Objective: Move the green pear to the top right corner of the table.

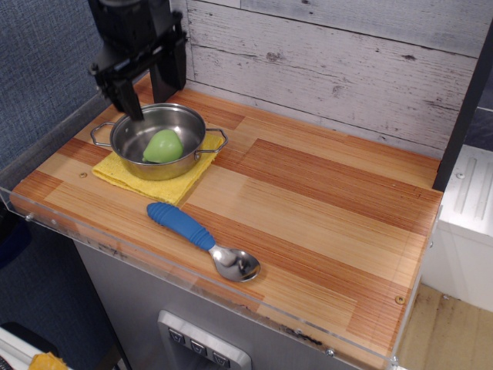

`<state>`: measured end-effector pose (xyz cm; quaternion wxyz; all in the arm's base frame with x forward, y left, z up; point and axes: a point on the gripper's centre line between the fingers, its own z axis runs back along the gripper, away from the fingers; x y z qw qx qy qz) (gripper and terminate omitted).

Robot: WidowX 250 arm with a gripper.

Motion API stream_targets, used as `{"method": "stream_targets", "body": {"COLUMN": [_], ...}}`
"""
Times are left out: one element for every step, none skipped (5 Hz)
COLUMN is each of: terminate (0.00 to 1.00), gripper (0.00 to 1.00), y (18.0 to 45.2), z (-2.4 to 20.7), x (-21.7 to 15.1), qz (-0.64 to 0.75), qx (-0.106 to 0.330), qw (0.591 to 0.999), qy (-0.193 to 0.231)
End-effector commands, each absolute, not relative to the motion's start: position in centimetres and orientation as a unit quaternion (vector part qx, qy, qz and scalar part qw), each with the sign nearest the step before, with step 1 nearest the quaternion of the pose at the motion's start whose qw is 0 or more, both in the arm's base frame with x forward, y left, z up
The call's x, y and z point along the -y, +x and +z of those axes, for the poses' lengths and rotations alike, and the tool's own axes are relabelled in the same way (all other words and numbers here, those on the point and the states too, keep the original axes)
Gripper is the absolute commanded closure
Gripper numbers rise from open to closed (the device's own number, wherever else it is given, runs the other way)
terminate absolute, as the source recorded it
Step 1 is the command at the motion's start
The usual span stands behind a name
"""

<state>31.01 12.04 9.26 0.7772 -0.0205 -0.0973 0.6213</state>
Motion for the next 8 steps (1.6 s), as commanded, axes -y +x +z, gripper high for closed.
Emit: {"method": "stream_targets", "body": {"terminate": [0.0, 0.0, 0.0, 0.0, 0.0, 0.0, 0.0, 0.0], "gripper": [0.0, 0.0, 0.0, 0.0, 0.0, 0.0, 1.0, 1.0], "y": [30.9, 31.2, 31.2, 31.9, 32.4, 32.7, 32.8, 32.9], "z": [7.8, 6.8, 6.1, 5.6, 4.8, 3.4, 2.9, 3.2], "x": [-13.0, -12.8, -12.9, -13.0, -12.8, -12.5, -12.4, -12.4], "qz": [0.635, 0.628, 0.633, 0.635, 0.639, 0.642, 0.641, 0.638], "qx": [0.111, 0.117, 0.116, 0.117, 0.111, 0.098, 0.097, 0.099], "qw": [0.764, 0.769, 0.766, 0.763, 0.761, 0.76, 0.761, 0.763], "qy": [-0.024, -0.018, -0.014, -0.015, -0.015, -0.018, -0.013, -0.012]}}
